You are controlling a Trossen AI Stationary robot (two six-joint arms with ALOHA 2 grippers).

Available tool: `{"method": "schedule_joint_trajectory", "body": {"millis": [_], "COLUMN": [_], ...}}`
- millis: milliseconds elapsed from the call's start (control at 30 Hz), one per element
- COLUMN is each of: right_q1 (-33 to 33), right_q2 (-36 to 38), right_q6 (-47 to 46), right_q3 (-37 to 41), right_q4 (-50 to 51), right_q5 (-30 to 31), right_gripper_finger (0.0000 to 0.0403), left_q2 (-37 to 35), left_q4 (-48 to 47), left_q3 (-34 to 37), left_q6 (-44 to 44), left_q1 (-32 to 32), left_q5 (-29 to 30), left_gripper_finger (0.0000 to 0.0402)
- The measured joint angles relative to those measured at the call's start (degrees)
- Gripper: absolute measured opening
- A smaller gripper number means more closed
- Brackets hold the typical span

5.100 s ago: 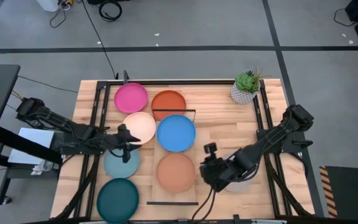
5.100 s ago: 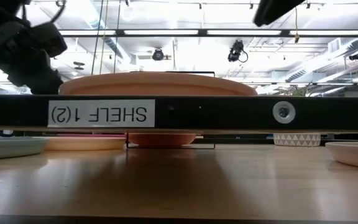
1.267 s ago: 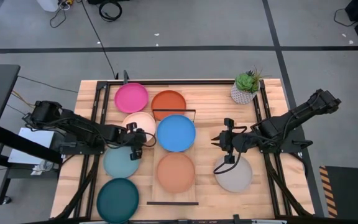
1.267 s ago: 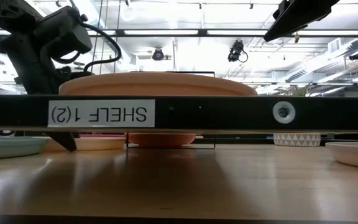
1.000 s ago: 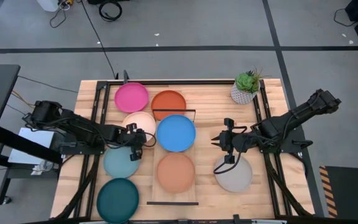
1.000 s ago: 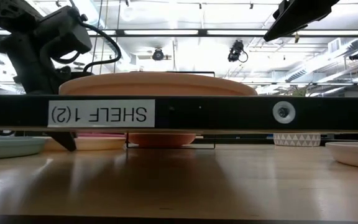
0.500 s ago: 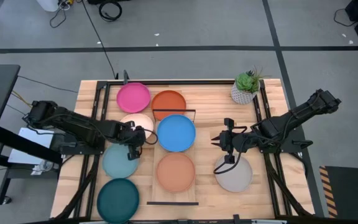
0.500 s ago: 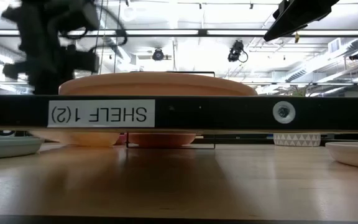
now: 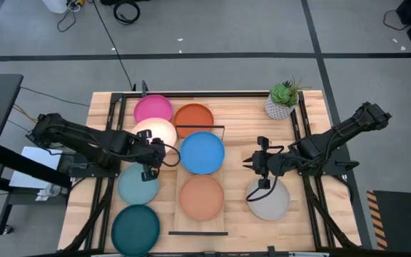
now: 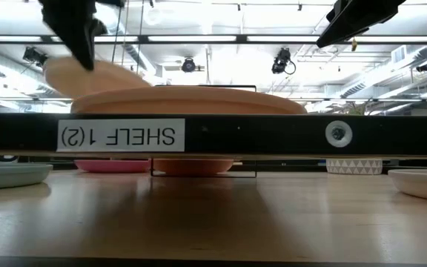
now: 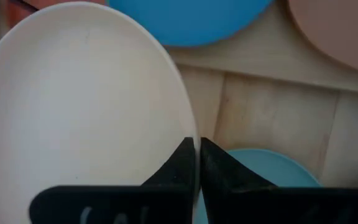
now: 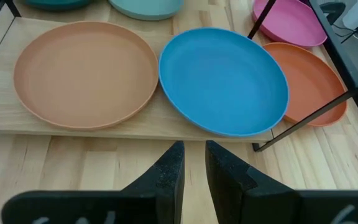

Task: Place and stack plates onto a shelf
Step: Stack the light pink on top of the light brown plate

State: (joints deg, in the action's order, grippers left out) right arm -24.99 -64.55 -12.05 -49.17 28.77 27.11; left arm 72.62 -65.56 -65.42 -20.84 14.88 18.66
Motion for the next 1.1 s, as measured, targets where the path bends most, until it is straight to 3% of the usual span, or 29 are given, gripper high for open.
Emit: {"method": "schedule_joint_trajectory", "body": {"millis": [333, 533, 700, 800, 1100], "right_q1": [0.0, 0.0, 0.0, 0.0, 0.0], "right_q2": [0.0, 0.0, 0.0, 0.0, 0.0], "right_q6": [0.0, 0.1, 0.0, 0.1, 0.4], "right_q3": [0.0, 0.0, 0.0, 0.0, 0.0], "right_q4": [0.0, 0.0, 0.0, -0.1, -0.5], "right_q5": [0.1, 0.1, 0.2, 0.3, 0.3], "right_gripper_finger": [0.0070, 0.0070, 0.0070, 0.0070, 0.0070], "left_q2": [0.0, 0.1, 1.9, 3.8, 12.2], "left_q4": [-4.1, 4.8, 22.1, 27.4, 28.1], "left_q3": [-10.4, -11.1, -7.7, -5.1, -0.2], "left_q6": [-2.4, 4.6, 19.5, 25.9, 31.2], "left_q1": [7.6, 15.5, 22.5, 25.2, 24.5], "left_q5": [12.7, 7.7, 2.0, 1.6, 0.2], "left_gripper_finger": [0.0018, 0.0019, 0.0019, 0.0020, 0.0020]}}
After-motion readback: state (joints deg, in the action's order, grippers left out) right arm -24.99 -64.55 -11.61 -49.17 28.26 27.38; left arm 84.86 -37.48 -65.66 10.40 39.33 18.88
